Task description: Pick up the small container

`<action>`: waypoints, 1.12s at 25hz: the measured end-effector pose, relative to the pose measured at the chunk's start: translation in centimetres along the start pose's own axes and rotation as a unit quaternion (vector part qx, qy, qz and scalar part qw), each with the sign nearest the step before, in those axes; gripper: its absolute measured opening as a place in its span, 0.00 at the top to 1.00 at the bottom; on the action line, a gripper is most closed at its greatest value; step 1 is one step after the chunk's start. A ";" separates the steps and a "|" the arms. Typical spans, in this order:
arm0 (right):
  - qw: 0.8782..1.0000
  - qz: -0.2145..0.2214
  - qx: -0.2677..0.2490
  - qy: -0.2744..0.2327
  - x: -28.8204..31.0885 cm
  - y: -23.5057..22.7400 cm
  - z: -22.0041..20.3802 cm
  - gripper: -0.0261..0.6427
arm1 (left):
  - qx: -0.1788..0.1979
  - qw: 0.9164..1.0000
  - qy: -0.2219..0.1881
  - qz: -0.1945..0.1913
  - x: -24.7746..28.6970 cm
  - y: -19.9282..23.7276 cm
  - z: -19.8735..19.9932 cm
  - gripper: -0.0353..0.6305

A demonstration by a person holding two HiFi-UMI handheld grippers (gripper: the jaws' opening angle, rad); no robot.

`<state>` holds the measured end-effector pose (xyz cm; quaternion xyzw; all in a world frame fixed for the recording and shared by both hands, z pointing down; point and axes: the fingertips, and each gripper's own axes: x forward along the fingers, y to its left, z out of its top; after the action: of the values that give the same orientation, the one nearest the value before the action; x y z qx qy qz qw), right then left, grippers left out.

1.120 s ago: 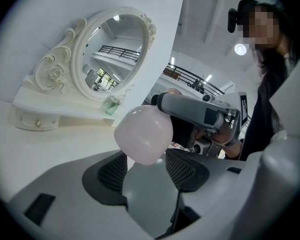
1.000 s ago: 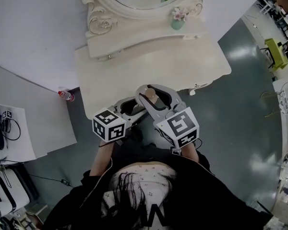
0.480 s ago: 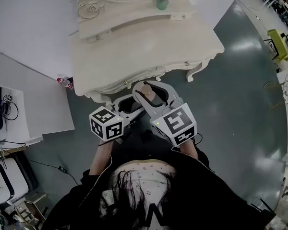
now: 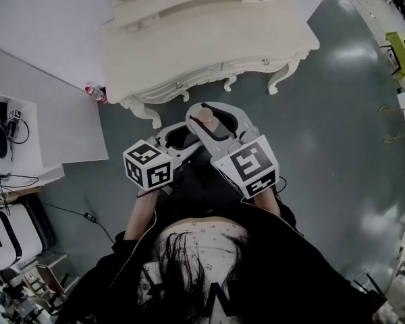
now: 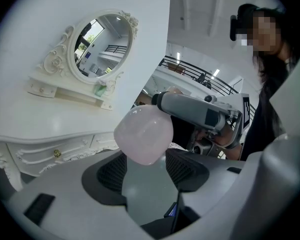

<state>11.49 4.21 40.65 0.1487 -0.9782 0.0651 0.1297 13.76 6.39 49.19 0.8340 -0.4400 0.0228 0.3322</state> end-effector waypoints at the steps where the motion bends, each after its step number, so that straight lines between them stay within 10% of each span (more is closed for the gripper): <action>1: 1.000 0.000 0.001 -0.001 -0.1 0.3 -0.1 0.74 | 0.001 1.000 0.001 0.001 -0.3 -0.1 -0.2 0.59; 28: 0.999 -0.034 0.009 0.011 5.3 17.0 -0.3 0.74 | 0.005 1.000 0.006 -0.028 -16.6 1.7 -6.2 0.59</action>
<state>1.45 18.93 40.86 0.1819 -0.9706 0.0710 0.1408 3.88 21.18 49.42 0.8474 -0.4147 0.0209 0.3310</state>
